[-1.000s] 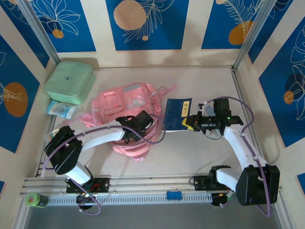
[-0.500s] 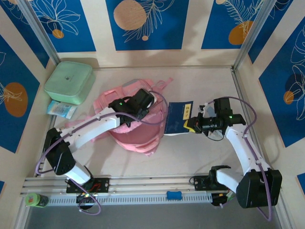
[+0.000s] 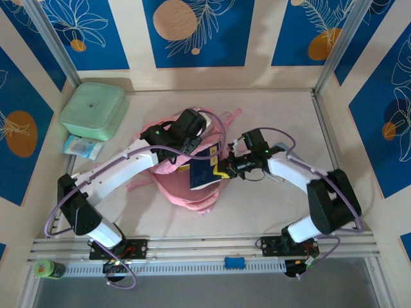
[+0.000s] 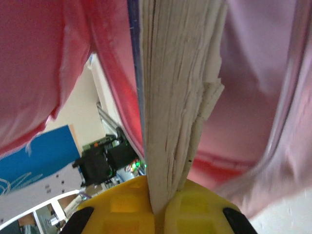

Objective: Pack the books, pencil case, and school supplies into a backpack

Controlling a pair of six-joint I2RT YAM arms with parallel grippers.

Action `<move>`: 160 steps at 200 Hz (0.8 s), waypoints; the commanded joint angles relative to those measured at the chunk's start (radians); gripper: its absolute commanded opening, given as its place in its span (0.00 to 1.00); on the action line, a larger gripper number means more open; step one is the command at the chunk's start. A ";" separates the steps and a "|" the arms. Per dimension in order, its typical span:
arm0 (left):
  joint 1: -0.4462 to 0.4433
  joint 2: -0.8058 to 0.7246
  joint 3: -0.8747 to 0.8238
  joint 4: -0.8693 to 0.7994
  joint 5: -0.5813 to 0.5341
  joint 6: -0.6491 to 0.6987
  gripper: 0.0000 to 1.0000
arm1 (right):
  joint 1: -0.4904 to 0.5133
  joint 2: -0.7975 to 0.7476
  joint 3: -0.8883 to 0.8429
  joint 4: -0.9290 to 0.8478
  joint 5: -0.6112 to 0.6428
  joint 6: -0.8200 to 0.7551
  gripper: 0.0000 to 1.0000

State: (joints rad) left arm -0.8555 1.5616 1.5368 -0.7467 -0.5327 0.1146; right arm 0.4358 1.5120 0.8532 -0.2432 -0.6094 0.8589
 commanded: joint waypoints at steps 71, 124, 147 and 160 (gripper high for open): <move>-0.004 -0.053 0.070 0.075 -0.058 -0.146 0.00 | -0.030 0.149 0.156 -0.012 0.099 -0.058 0.41; -0.004 -0.054 0.062 0.089 -0.001 -0.172 0.00 | 0.058 -0.028 -0.025 -0.082 0.275 -0.017 0.27; -0.004 -0.047 0.063 0.096 0.005 -0.176 0.00 | 0.149 0.038 -0.016 0.028 0.282 0.062 0.07; -0.004 -0.047 0.063 0.094 0.014 -0.182 0.00 | 0.174 0.072 0.013 0.061 0.337 0.078 0.02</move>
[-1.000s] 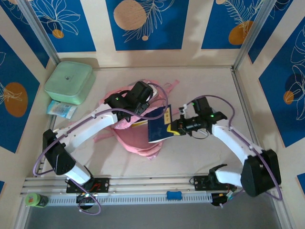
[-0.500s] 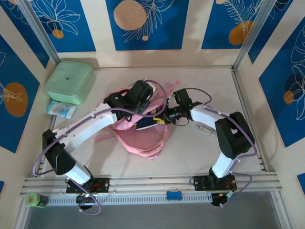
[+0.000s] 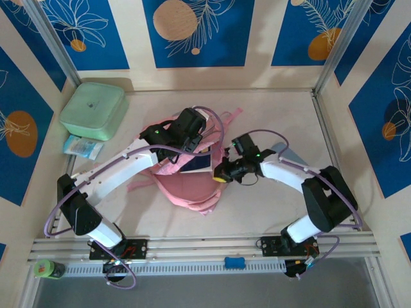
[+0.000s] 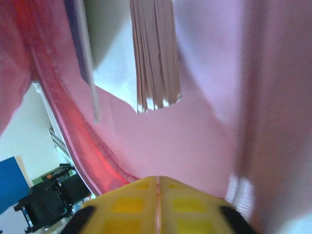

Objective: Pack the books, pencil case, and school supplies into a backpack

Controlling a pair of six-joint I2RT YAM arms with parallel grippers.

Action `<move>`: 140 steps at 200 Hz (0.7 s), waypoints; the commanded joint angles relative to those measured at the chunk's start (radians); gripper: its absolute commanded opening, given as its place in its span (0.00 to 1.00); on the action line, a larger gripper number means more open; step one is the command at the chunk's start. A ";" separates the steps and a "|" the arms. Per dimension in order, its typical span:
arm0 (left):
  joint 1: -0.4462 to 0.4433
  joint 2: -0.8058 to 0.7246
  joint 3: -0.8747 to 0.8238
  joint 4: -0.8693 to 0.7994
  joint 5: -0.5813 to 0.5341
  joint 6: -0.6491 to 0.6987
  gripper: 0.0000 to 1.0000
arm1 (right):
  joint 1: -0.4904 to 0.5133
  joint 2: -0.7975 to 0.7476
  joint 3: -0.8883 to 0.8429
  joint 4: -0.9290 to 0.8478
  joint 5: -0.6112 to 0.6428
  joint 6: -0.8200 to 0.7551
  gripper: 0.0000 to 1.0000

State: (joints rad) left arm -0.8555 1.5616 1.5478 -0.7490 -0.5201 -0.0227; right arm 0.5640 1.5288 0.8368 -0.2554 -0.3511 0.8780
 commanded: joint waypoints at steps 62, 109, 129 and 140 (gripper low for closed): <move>-0.004 -0.063 -0.012 0.104 0.018 -0.130 0.00 | -0.043 0.129 0.094 0.216 0.173 0.080 0.00; -0.004 -0.040 -0.061 0.124 0.063 -0.199 0.00 | -0.062 -0.040 0.035 0.029 0.125 -0.079 0.05; -0.004 -0.040 -0.099 0.137 0.112 -0.244 0.04 | -0.073 -0.170 0.005 -0.107 0.176 -0.106 0.09; -0.004 -0.047 -0.123 0.141 0.147 -0.267 0.13 | -0.070 -0.229 0.005 -0.198 0.219 -0.117 0.10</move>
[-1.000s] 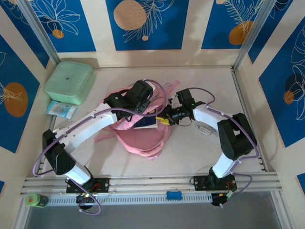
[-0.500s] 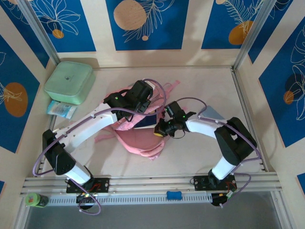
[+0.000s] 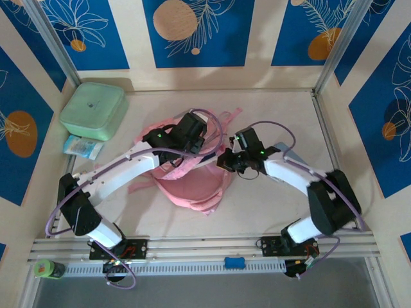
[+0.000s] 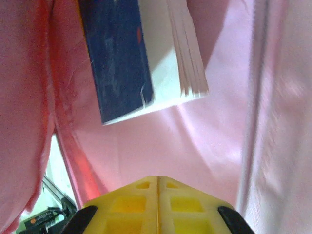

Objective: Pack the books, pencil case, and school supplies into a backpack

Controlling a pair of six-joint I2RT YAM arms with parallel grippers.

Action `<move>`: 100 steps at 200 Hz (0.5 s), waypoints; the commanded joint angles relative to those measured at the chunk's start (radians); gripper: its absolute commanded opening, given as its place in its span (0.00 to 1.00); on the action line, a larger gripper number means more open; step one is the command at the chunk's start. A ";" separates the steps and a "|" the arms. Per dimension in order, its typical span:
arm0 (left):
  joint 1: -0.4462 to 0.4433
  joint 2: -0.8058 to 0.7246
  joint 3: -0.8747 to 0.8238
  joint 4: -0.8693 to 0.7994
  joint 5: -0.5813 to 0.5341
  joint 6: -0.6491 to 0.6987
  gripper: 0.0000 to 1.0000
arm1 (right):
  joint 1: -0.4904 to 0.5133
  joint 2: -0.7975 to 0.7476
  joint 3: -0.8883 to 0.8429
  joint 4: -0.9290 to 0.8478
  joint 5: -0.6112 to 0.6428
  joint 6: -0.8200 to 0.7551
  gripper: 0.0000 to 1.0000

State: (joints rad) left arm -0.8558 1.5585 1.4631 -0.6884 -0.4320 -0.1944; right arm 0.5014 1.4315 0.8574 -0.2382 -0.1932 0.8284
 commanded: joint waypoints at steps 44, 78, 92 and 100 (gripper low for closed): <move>-0.004 -0.186 -0.201 0.079 0.126 -0.189 0.44 | 0.033 -0.349 -0.038 -0.395 0.252 -0.045 0.15; 0.025 -0.453 -0.415 0.128 0.110 -0.324 0.54 | 0.155 -0.255 0.071 -0.430 0.180 -0.098 0.18; 0.067 -0.545 -0.497 0.112 0.102 -0.385 0.57 | 0.230 -0.202 0.111 -0.426 0.168 -0.097 0.20; 0.096 -0.589 -0.537 0.093 0.091 -0.426 0.58 | 0.261 -0.171 0.122 -0.404 0.141 -0.085 0.21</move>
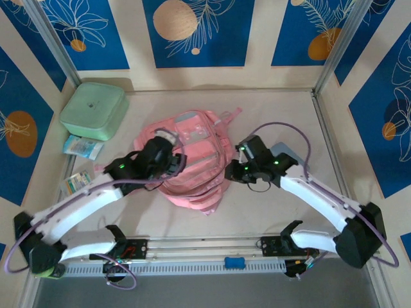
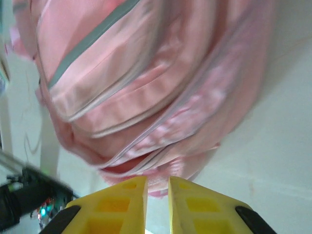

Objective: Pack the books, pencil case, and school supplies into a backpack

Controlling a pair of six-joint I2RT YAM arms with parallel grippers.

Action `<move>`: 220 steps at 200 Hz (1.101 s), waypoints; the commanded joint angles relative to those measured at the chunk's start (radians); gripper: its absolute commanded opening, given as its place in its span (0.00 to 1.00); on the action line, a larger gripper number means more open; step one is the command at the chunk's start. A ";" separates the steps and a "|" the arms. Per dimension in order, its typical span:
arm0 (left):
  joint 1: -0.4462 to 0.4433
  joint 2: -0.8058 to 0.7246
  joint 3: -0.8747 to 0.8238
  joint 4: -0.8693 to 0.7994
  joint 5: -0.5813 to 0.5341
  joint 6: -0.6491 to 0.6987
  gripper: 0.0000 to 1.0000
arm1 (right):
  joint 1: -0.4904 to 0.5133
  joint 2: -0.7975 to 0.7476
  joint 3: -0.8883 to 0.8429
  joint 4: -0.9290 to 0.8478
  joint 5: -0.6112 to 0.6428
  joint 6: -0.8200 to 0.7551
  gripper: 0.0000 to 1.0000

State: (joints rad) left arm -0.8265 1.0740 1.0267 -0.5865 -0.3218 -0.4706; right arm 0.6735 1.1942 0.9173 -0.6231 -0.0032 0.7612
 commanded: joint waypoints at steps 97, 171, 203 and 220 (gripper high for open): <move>0.570 -0.098 -0.419 0.187 0.365 -0.258 0.63 | 0.291 0.278 0.078 0.047 0.009 0.116 0.22; 0.646 0.162 -0.432 0.386 0.395 -0.339 0.52 | 0.286 0.289 0.028 0.081 -0.007 0.142 0.22; 0.648 0.237 -0.423 0.460 0.411 -0.335 0.49 | 0.278 0.294 0.007 0.097 -0.013 0.152 0.22; 0.648 0.259 -0.423 0.476 0.394 -0.333 0.47 | 0.272 0.298 -0.011 0.122 -0.020 0.158 0.22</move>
State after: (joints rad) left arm -0.1898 1.3087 0.5964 -0.1658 0.0750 -0.7929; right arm 0.9550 1.4769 0.9340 -0.5270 -0.0017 0.8963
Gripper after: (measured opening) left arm 0.486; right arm 0.218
